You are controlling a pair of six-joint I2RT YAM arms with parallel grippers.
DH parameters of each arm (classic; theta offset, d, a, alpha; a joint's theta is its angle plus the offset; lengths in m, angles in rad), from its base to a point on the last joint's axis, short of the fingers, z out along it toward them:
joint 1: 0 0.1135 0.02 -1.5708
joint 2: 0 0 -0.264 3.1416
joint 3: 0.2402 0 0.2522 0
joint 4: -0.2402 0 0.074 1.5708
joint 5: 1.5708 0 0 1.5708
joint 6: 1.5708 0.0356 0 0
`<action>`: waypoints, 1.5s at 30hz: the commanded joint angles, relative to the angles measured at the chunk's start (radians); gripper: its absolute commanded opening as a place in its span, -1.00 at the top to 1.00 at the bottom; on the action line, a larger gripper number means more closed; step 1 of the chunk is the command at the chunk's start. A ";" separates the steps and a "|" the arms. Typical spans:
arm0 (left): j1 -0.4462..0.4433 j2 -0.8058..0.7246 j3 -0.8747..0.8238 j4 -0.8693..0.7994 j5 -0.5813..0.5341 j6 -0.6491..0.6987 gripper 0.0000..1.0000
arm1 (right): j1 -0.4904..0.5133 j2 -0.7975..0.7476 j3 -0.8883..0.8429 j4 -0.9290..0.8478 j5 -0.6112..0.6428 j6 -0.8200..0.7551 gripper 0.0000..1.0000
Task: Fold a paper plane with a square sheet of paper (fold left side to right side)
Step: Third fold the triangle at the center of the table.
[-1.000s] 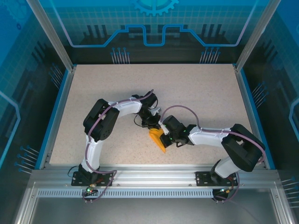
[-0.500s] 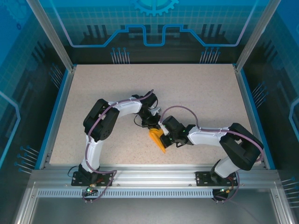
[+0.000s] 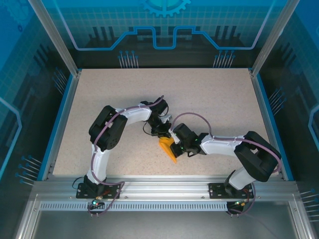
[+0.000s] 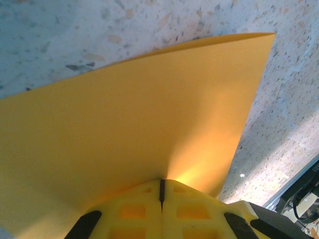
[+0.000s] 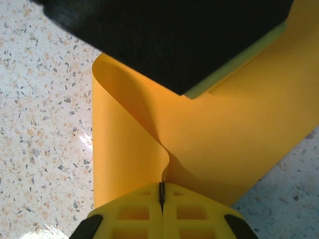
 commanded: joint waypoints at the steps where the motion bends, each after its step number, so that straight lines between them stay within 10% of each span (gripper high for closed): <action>1: -0.019 0.035 -0.003 -0.047 -0.053 0.018 0.89 | -0.012 0.024 0.012 0.004 -0.004 -0.002 1.00; 28: 0.076 -0.024 0.193 -0.184 -0.076 0.076 0.52 | 0.002 0.041 -0.023 -0.100 -0.022 0.009 1.00; 45: 0.062 -0.406 -0.345 0.179 0.120 -0.079 0.79 | 0.003 0.048 -0.015 -0.108 -0.020 0.002 1.00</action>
